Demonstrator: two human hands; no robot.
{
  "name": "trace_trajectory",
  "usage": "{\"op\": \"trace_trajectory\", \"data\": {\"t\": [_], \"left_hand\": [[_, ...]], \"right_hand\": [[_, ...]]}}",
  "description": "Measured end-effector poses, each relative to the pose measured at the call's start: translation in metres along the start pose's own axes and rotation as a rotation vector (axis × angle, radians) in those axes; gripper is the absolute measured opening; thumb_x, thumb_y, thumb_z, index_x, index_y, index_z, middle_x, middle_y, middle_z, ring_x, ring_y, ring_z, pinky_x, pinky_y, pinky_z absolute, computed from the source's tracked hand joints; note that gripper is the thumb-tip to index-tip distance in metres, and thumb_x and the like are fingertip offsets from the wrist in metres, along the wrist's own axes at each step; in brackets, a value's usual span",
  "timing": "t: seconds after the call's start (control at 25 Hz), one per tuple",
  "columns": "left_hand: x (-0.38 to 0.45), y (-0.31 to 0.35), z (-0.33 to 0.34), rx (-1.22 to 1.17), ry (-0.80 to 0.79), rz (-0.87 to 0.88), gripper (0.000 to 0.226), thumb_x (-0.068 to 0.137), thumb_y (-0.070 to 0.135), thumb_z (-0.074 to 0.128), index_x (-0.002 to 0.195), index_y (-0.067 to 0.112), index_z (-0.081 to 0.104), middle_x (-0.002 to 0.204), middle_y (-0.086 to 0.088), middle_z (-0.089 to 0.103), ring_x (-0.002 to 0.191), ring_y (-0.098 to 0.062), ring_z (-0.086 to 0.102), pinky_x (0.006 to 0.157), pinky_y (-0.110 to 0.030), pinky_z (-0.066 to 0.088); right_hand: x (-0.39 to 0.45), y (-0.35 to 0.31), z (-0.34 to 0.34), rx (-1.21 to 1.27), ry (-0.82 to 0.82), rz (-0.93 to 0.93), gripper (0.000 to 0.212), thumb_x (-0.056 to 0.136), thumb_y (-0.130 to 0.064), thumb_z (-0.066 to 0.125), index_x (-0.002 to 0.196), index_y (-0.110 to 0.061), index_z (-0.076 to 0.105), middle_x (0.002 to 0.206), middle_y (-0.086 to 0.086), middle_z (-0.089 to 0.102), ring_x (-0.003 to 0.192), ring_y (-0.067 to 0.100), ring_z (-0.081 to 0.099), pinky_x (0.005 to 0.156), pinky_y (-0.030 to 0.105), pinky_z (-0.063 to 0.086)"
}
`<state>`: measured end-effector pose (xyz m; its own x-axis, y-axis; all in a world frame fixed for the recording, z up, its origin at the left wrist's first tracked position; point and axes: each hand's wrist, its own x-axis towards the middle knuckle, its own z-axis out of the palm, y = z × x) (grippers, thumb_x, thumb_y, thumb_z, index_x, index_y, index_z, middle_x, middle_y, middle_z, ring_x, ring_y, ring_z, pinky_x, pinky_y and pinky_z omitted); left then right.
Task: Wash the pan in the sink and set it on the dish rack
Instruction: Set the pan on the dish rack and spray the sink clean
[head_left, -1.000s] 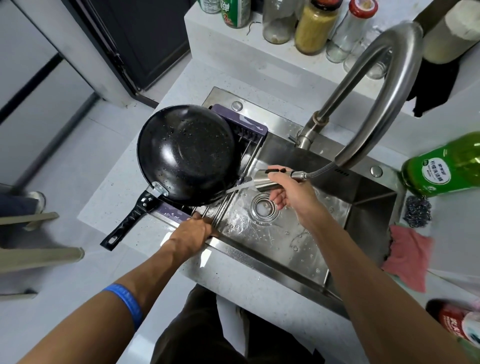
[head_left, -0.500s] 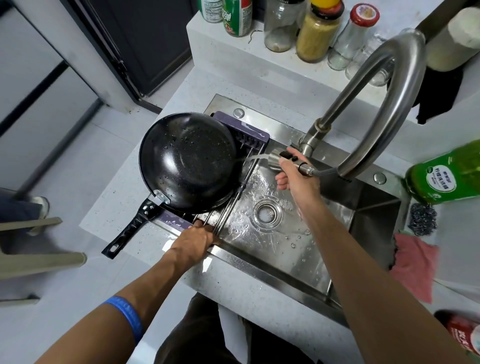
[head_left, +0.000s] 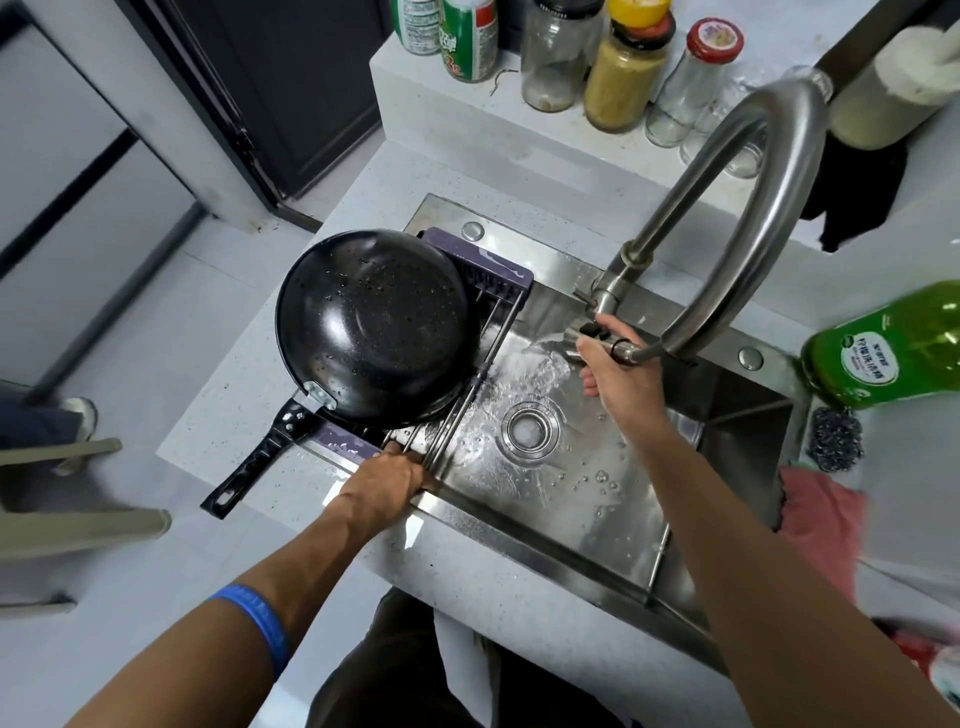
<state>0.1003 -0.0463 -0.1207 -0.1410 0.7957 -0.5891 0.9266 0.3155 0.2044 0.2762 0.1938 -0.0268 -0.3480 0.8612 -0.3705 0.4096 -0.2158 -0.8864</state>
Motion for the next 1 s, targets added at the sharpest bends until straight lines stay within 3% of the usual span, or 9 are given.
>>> {"op": "trace_trajectory", "data": {"t": [0.08,0.2,0.4,0.56,0.68,0.84,0.92,1.0], "left_hand": [[0.000,0.000,0.002,-0.006,0.007,-0.004,0.028,0.093,0.019,0.053,0.117,0.028,0.066,0.114,0.005,0.064,0.108,-0.018,0.051,0.089,-0.029,0.050],[0.001,-0.004,0.006,-0.019,-0.002,-0.014,0.028,0.093,0.018,0.053,0.115,0.029,0.066,0.113,0.004,0.063,0.107,-0.017,0.051,0.088,-0.028,0.049],[0.005,-0.005,0.005,-0.010,-0.033,-0.019,0.026,0.095,0.020,0.051,0.113,0.028,0.066,0.113,0.002,0.063,0.107,-0.018,0.055,0.092,-0.030,0.050],[0.007,-0.004,-0.001,0.073,-0.063,0.022,0.030,0.094,0.015,0.050,0.118,0.025,0.064,0.116,0.001,0.064,0.109,-0.021,0.055,0.090,-0.032,0.051],[0.008,-0.003,-0.003,0.114,-0.070,0.018,0.031,0.094,0.015,0.050,0.120,0.026,0.062,0.117,0.001,0.064,0.108,-0.020,0.056,0.086,-0.031,0.051],[0.008,-0.006,0.001,0.102,-0.060,0.011,0.034,0.092,0.013,0.048,0.120,0.027,0.062,0.116,0.000,0.064,0.114,-0.022,0.049,0.089,-0.035,0.052],[0.007,-0.004,0.000,0.108,-0.065,0.011,0.034,0.094,0.016,0.046,0.122,0.027,0.062,0.117,0.000,0.063,0.115,-0.023,0.047,0.089,-0.036,0.052],[0.007,-0.003,-0.001,0.094,-0.066,0.017,0.033,0.095,0.020,0.046,0.123,0.027,0.062,0.120,0.000,0.062,0.116,-0.023,0.046,0.089,-0.036,0.051]], "right_hand": [[0.000,-0.005,-0.005,-0.061,0.025,-0.019,0.029,0.093,-0.021,0.068,0.111,-0.044,0.065,0.079,0.004,0.072,0.068,0.018,0.061,0.071,0.045,0.057],[0.000,-0.006,-0.022,-0.149,0.093,-0.046,0.031,0.091,-0.019,0.068,0.083,-0.048,0.062,0.068,-0.002,0.067,0.061,0.015,0.059,0.067,0.040,0.053],[0.001,0.004,-0.050,-0.353,0.173,-0.020,0.008,0.088,-0.024,0.067,0.093,-0.024,0.073,0.071,0.007,0.071,0.062,0.018,0.063,0.070,0.047,0.057],[-0.001,-0.001,-0.073,-0.587,0.183,0.016,0.018,0.091,-0.029,0.064,0.097,-0.016,0.074,0.081,0.004,0.068,0.074,0.022,0.062,0.062,0.027,0.044],[-0.004,-0.002,-0.089,-0.738,0.182,0.077,0.021,0.089,-0.034,0.063,0.085,-0.014,0.068,0.085,0.008,0.067,0.080,0.025,0.061,0.069,0.030,0.041],[-0.012,-0.007,-0.100,-0.898,0.177,0.128,0.030,0.087,-0.034,0.060,0.065,-0.017,0.047,0.079,0.008,0.063,0.076,0.029,0.058,0.069,0.033,0.042],[-0.016,-0.012,-0.104,-0.984,0.168,0.143,0.031,0.088,-0.033,0.059,0.065,-0.019,0.044,0.075,0.005,0.059,0.075,0.028,0.054,0.069,0.032,0.038],[-0.016,-0.011,-0.110,-1.019,0.157,0.167,0.025,0.087,-0.034,0.061,0.072,-0.016,0.053,0.077,0.004,0.060,0.073,0.025,0.055,0.066,0.030,0.037]]}}
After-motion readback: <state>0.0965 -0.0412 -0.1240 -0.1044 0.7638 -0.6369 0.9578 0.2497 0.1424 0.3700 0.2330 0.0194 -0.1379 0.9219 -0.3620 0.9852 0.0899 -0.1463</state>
